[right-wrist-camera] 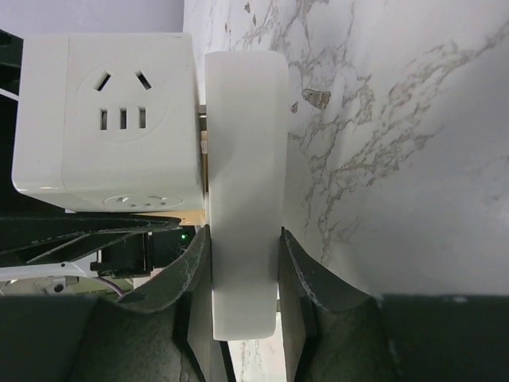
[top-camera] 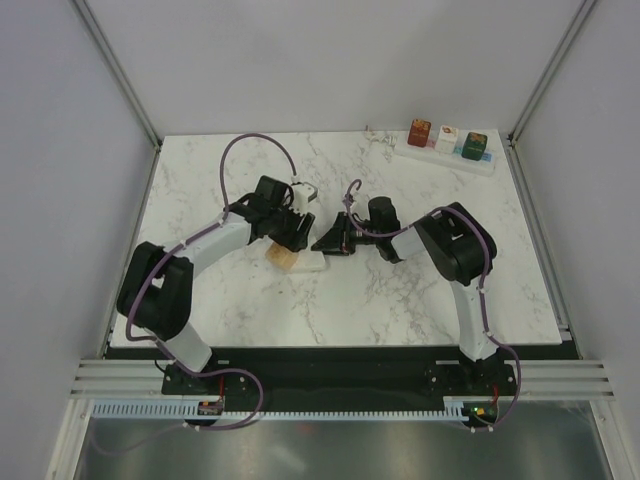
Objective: Pull the plug off the socket
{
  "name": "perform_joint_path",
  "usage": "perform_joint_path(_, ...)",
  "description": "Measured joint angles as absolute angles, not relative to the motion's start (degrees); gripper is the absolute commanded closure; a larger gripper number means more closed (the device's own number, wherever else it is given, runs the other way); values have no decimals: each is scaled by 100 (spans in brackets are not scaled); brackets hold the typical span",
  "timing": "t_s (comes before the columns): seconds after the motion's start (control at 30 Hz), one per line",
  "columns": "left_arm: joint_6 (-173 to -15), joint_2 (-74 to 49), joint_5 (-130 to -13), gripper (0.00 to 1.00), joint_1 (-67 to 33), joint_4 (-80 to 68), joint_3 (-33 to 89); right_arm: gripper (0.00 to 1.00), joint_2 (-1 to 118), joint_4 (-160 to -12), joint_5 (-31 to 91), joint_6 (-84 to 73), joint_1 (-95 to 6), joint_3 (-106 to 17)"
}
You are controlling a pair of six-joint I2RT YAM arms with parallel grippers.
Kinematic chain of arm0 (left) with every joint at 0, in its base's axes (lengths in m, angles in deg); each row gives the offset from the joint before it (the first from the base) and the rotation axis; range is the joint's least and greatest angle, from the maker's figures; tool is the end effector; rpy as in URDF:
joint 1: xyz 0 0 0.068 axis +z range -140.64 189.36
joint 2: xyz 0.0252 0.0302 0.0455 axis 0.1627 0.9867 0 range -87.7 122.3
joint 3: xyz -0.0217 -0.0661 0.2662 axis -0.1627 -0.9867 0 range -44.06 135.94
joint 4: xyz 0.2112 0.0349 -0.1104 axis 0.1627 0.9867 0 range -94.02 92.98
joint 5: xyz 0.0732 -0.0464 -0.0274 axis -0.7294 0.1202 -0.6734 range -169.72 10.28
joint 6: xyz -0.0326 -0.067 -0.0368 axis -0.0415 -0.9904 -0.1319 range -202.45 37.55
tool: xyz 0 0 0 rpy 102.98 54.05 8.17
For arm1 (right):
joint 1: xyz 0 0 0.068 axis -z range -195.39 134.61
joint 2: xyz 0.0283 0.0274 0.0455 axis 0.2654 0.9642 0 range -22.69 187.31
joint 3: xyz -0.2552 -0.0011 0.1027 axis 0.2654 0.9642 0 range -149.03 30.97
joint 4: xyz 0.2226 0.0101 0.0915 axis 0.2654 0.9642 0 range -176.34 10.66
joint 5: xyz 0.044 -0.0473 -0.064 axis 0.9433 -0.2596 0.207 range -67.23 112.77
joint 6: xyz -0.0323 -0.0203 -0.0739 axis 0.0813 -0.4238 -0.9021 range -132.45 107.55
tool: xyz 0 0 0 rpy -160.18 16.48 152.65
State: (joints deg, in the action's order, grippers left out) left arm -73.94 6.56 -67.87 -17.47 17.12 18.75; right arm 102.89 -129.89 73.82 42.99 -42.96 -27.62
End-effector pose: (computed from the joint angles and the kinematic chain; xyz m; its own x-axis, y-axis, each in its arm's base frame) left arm 0.3050 -0.1710 0.1989 -0.6192 0.4756 -0.6249 0.6519 0.7549 -0.0714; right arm 0.3525 0.2478 0.1009 -0.9605 0.0824 -0.2658 -0.2336 0.2804 0.9310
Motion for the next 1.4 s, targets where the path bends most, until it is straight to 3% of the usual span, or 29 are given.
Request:
perform_joint_path(0.2,-7401,442,-6730,98,-1745,1297,1545,100,10315,-13454,7213,4773,-4348,-2543)
perform_joint_path(0.5,-7396,-1434,-6769,98,-1705,134,-105,100,10418,-14833,7545,5552,-4679,-2303)
perform_joint_path(1.07,-6489,-1604,-8275,98,-2586,475,-130,100,10377,-14654,7141,5665,-5044,-2294)
perform_joint_path(1.27,-6555,-1952,-7936,98,-2405,307,-206,100,10416,-15019,7117,6043,-5041,-2292)
perform_joint_path(1.4,-7097,-2009,-6889,98,-2219,-216,-206,100,10698,-15052,6730,6341,-4974,-2248)
